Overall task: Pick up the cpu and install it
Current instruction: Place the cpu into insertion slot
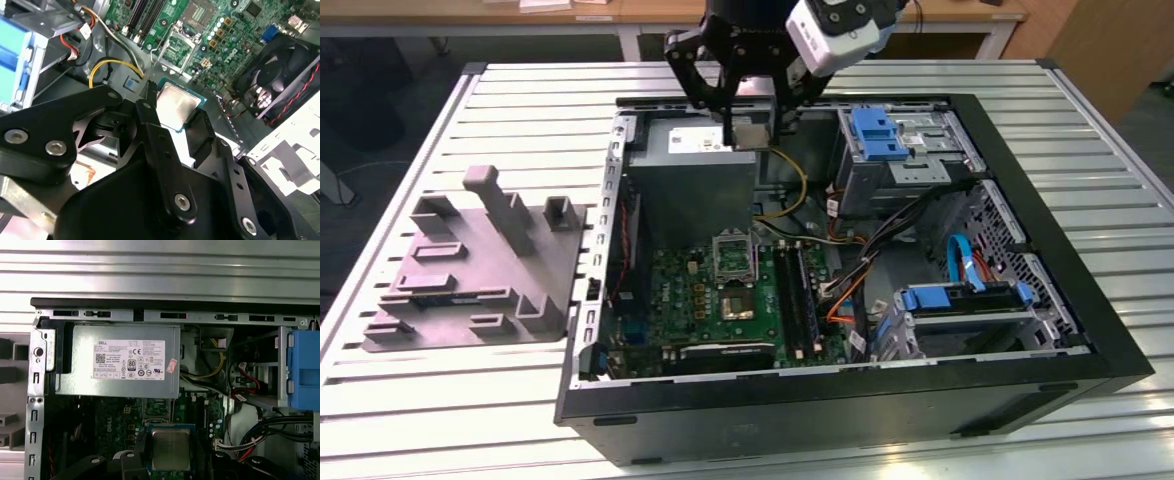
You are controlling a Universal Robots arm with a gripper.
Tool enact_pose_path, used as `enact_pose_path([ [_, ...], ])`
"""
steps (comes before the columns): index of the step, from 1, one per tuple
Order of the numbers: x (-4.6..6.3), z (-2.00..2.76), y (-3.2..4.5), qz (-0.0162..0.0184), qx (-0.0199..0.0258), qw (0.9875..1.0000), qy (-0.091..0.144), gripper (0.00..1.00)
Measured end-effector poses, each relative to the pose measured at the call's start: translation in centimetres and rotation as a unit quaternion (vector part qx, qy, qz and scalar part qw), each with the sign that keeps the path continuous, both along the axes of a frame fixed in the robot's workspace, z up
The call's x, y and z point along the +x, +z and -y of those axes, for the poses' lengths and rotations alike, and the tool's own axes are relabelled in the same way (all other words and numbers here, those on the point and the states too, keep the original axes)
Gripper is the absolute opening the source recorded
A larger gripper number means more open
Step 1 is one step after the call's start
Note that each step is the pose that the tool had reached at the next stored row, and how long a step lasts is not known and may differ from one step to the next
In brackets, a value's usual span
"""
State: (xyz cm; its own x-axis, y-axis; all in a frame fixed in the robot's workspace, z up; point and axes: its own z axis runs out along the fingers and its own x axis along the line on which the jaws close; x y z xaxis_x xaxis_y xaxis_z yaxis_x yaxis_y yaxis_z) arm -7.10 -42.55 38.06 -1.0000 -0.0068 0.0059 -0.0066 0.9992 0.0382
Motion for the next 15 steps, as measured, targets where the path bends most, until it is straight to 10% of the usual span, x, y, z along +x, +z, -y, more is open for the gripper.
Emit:
enact_pose_path([
  [15, -0.1, 1.35, -2.19, 0.0009, -0.0029, 1.0, 0.0, 0.47],
])
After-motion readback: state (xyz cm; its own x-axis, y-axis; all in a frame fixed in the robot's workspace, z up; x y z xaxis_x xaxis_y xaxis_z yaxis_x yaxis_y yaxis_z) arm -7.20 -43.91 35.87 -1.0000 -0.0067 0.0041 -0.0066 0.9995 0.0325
